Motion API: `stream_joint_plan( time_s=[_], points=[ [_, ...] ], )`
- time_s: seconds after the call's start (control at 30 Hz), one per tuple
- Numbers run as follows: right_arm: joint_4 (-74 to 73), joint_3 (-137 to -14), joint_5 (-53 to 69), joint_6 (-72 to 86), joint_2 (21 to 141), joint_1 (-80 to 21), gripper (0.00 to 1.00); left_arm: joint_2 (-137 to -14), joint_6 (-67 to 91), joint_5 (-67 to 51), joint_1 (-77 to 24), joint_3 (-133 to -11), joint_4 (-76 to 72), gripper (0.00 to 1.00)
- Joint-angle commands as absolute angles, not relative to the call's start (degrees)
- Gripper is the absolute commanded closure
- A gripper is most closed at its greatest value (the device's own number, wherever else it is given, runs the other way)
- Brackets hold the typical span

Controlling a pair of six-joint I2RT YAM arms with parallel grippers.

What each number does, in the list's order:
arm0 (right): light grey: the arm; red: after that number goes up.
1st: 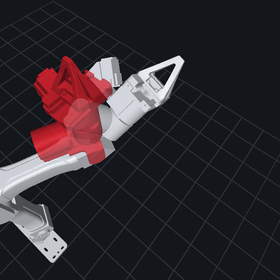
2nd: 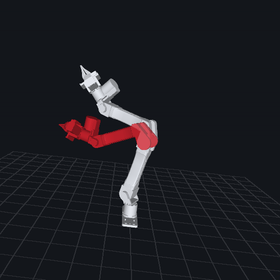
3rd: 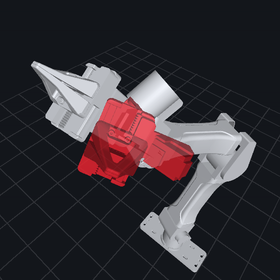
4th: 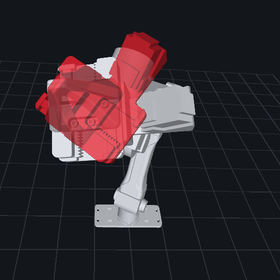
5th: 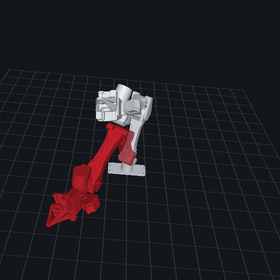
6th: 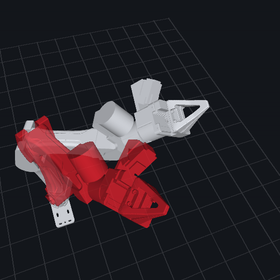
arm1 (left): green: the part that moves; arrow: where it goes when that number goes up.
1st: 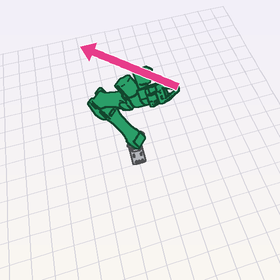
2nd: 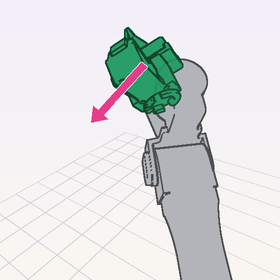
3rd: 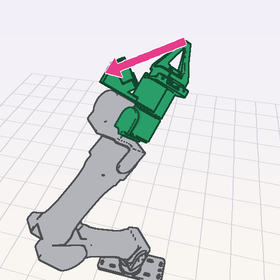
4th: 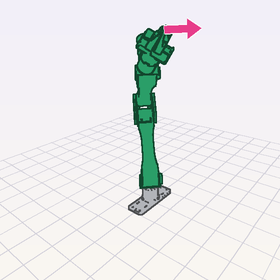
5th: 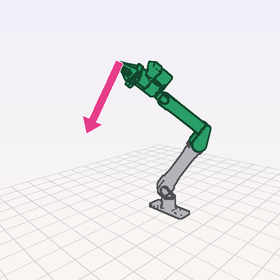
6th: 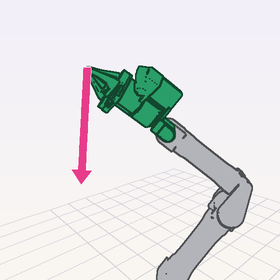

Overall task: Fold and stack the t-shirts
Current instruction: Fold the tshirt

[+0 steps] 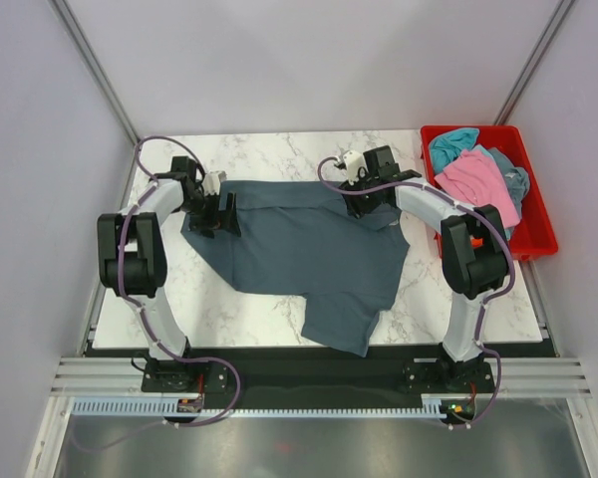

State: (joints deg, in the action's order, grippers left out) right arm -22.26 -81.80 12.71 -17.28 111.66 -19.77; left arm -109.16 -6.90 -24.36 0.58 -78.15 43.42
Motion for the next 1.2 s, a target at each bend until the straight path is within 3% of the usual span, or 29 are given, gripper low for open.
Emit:
stream_joint_plan(
  time_s=[0.0,0.27,0.37,0.4,0.43,0.6,0.9,0.97,1.03,1.1,1.17],
  points=[
    [-23.6,-81.2,13.4,-18.3,111.3,-19.8,0.5,-110.5,-6.9,-23.8,0.6,-78.1,44.1,0.01],
    [-23.6,-81.4,11.0,-19.1,113.4,-19.8,0.55,-112.1,-6.5,-23.7,0.6,-78.8,44.4,0.01],
    [-23.8,-82.7,10.6,-19.1,114.6,-19.7,0.68,-112.1,-6.4,-23.6,0.7,-78.9,44.3,0.01],
    [-23.7,-83.0,10.5,-19.0,114.9,-19.7,0.83,-112.1,-6.5,-23.7,0.6,-79.0,44.3,0.01],
    [-23.6,-83.3,10.3,-19.0,115.0,-19.7,0.88,-112.1,-6.3,-23.6,0.7,-78.9,44.3,0.01],
    [-23.3,-86.3,7.6,-19.0,115.5,-19.0,1.0,-112.5,-6.4,-23.4,0.6,-78.8,44.3,0.01],
    [-21.7,-94.9,6.1,-18.9,120.8,-15.1,1.0,-112.2,-6.6,-22.7,0.6,-78.3,44.4,0.01],
    [-21.7,-96.2,5.9,-18.9,122.2,-15.1,0.96,-111.9,-6.5,-22.8,0.7,-78.1,44.4,0.01],
    [-21.6,-97.1,5.7,-18.5,123.0,-15.1,0.71,-111.8,-6.5,-22.8,0.7,-78.0,44.4,0.01],
    [-21.4,-97.7,4.5,-17.3,123.5,-15.1,0.55,-111.4,-6.5,-22.8,0.7,-78.0,44.4,0.01],
    [-20.3,-97.6,3.8,-16.9,122.0,-15.1,0.51,-111.2,-6.5,-22.8,0.7,-77.7,44.4,0.01]
  ],
)
